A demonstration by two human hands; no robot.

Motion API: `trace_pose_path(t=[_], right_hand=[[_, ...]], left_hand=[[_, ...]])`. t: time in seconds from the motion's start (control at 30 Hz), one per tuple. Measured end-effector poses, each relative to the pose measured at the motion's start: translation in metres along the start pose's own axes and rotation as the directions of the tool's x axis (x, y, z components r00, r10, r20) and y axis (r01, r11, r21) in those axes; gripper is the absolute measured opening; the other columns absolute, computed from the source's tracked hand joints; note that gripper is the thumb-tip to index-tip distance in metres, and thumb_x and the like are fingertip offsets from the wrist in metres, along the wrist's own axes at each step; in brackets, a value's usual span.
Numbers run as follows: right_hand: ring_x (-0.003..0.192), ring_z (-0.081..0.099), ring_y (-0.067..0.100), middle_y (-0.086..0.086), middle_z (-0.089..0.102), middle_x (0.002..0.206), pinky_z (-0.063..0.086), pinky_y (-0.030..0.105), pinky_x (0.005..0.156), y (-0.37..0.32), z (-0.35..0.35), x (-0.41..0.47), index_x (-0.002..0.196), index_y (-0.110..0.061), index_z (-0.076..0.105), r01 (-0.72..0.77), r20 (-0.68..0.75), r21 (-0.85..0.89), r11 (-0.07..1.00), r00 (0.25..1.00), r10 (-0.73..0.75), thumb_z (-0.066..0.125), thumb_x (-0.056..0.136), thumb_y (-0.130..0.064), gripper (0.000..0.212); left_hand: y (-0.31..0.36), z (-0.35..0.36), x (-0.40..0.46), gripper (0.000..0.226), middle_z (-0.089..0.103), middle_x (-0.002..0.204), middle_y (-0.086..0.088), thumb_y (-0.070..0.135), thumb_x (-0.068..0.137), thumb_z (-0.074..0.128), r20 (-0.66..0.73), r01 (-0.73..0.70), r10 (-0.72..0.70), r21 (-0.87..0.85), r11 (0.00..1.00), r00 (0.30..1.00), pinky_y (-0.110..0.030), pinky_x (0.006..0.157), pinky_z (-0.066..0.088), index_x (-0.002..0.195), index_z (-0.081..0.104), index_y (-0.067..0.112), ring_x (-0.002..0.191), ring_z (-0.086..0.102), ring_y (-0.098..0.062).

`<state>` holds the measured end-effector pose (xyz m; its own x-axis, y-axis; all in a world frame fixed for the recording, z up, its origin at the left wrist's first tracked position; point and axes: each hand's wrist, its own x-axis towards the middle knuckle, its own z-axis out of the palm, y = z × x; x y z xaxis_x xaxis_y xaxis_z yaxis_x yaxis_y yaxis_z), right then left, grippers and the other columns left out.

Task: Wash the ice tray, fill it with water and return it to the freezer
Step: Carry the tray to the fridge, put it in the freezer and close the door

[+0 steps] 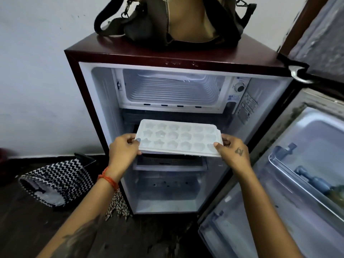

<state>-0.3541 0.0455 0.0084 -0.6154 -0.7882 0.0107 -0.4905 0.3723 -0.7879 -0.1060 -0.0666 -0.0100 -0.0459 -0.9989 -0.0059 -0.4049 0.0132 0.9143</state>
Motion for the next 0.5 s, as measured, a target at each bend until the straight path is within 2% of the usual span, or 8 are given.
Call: trace_pose_path(t=[0.07,0.13,0.2,0.3,0.37,0.43,0.5], right_hand=[[0.096,0.064,0.024,0.005,0.07,0.103,0.048,0.03,0.079,-0.005,0.001,0.016,0.115,-0.013,0.066,0.011,0.009,0.026,1.0,1.0,-0.012,0.061,0.087,-0.019,0.029],[0.097,0.065,0.028,0.007,0.071,0.105,0.052,0.039,0.082,-0.011,0.004,0.035,0.116,-0.013,0.067,0.009,0.015,0.053,0.999,1.0,-0.01,0.064,0.081,-0.029,0.039],[0.097,0.065,0.031,0.011,0.07,0.107,0.054,0.044,0.082,-0.014,0.007,0.055,0.117,-0.012,0.066,-0.009,0.025,0.094,0.996,1.0,0.006,0.064,0.076,-0.034,0.047],[0.088,0.061,0.024,0.014,0.069,0.107,0.048,0.033,0.074,-0.021,0.011,0.084,0.119,-0.006,0.064,-0.012,0.048,0.148,0.989,0.999,0.005,0.064,0.085,-0.019,0.036],[0.092,0.062,0.026,0.014,0.068,0.107,0.051,0.035,0.078,-0.026,0.016,0.102,0.122,-0.004,0.061,-0.003,0.045,0.163,0.987,0.999,-0.004,0.064,0.086,-0.018,0.039],[0.099,0.063,0.03,0.015,0.066,0.113,0.053,0.043,0.088,-0.033,0.021,0.116,0.124,-0.004,0.059,-0.01,0.023,0.181,0.983,1.0,0.006,0.066,0.085,-0.019,0.042],[0.094,0.064,0.027,0.013,0.067,0.111,0.054,0.042,0.087,-0.039,0.027,0.129,0.122,-0.005,0.061,-0.015,0.005,0.219,0.976,1.0,0.015,0.067,0.085,-0.019,0.04]], left_hand=[[0.007,-0.001,0.011,0.013,0.063,0.078,0.0,0.009,0.091,0.055,0.0,-0.007,0.007,-0.01,1.0,1.0,-0.018,0.047,0.045,0.098,0.066,0.009,0.039,0.056,0.005],[0.015,-0.001,0.023,0.012,0.063,0.074,0.002,0.009,0.091,0.055,-0.002,-0.023,0.023,-0.032,0.999,1.0,-0.01,0.049,0.045,0.098,0.065,0.009,0.04,0.056,0.005],[0.021,-0.001,0.034,0.011,0.063,0.069,0.004,0.009,0.09,0.056,-0.009,-0.03,0.029,-0.043,0.999,1.0,-0.017,0.06,0.048,0.097,0.065,0.008,0.04,0.056,0.005],[0.024,0.0,0.058,0.008,0.065,0.062,0.009,0.011,0.089,0.059,-0.012,0.003,-0.004,-0.102,0.995,1.0,-0.033,0.079,0.053,0.091,0.066,0.009,0.041,0.057,0.002],[0.025,0.003,0.073,0.008,0.066,0.061,0.011,0.012,0.088,0.06,-0.02,0.011,-0.014,-0.134,0.991,1.0,-0.037,0.083,0.052,0.092,0.067,0.009,0.041,0.058,0.001],[0.028,0.006,0.087,0.02,0.065,0.077,-0.001,0.009,0.089,0.059,-0.037,0.024,-0.031,-0.187,0.982,0.999,-0.03,0.074,0.053,0.106,0.064,-0.001,0.04,0.058,0.002],[0.032,0.009,0.099,0.031,0.063,0.086,-0.009,0.01,0.087,0.063,-0.047,0.045,-0.059,-0.252,0.967,0.997,-0.017,0.056,0.051,0.113,0.06,-0.006,0.041,0.058,0.001]])
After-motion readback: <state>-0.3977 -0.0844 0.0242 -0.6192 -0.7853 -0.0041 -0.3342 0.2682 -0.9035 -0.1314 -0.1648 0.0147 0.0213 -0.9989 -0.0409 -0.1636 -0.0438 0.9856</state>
